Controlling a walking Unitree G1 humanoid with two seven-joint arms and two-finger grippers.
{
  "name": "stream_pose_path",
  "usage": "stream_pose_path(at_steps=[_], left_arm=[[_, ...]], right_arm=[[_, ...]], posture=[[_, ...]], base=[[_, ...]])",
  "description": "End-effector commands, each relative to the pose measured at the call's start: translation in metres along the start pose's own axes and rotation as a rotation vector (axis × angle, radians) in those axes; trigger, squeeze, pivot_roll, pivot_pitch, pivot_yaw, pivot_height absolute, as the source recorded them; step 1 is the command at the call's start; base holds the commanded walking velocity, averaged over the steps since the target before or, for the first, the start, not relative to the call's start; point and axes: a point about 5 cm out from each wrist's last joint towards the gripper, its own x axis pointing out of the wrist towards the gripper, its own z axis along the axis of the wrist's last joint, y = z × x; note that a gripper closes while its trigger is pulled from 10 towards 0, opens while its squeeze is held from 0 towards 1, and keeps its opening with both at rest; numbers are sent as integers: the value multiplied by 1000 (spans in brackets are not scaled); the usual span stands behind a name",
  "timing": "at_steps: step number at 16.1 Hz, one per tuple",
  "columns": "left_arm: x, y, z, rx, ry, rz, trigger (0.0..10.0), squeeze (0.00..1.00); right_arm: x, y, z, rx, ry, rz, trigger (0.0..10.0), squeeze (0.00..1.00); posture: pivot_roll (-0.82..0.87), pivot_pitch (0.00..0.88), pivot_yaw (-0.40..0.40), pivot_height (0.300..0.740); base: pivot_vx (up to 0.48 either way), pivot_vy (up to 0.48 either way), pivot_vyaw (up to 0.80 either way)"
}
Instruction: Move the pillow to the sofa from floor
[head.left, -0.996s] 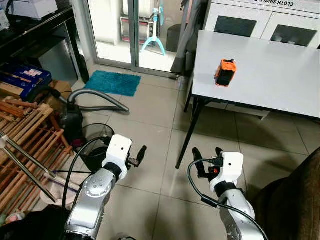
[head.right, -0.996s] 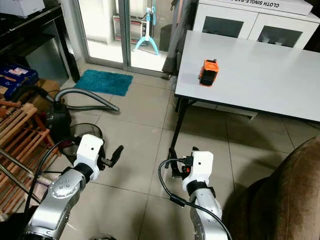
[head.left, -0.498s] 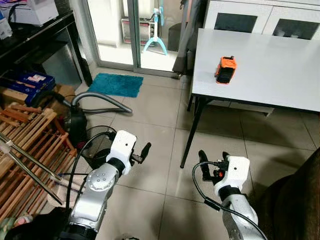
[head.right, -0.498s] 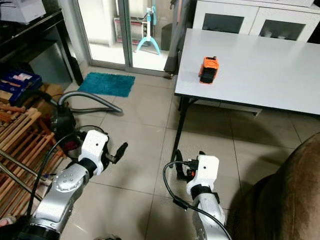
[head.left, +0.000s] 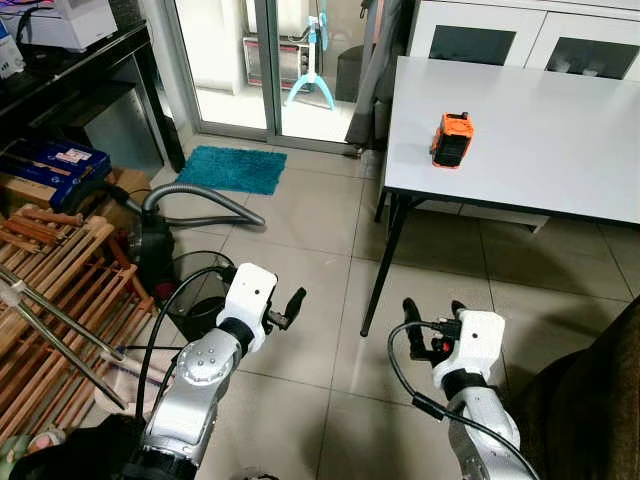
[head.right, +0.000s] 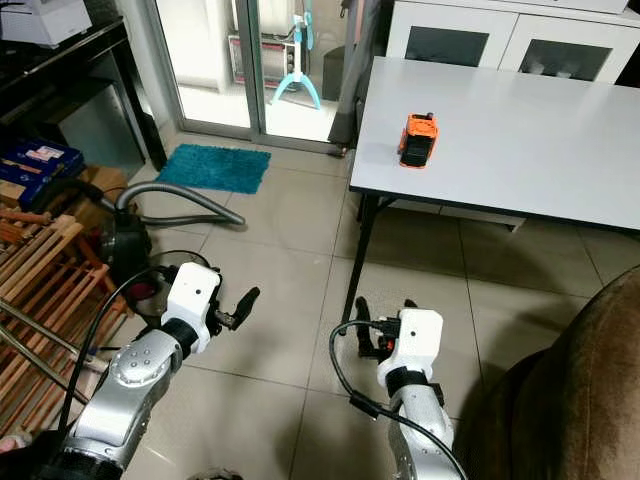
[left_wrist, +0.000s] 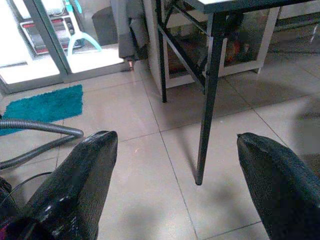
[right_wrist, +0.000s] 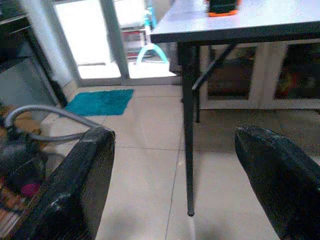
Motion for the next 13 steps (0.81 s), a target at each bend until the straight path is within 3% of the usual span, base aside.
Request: stream_pose_path(at_steps=[1, 9, 13], left_arm=[[0, -1, 0, 10, 3, -5, 10000, 0], [1, -1, -4, 9, 12, 22, 10000, 0], [-1, 4, -11, -111, -5, 160, 10000, 0]], right_arm=[[0, -9, 2, 30, -3, -82, 10000, 0], [-8, -14, -1, 124, 30, -136, 10000, 0], [-8, -13, -3, 155, 67, -123, 10000, 0]], posture=[[49, 2, 13, 740], [40, 0, 12, 740], [42, 4, 7, 740]], base=[[0, 0, -800], [0, 0, -800], [0, 0, -800]])
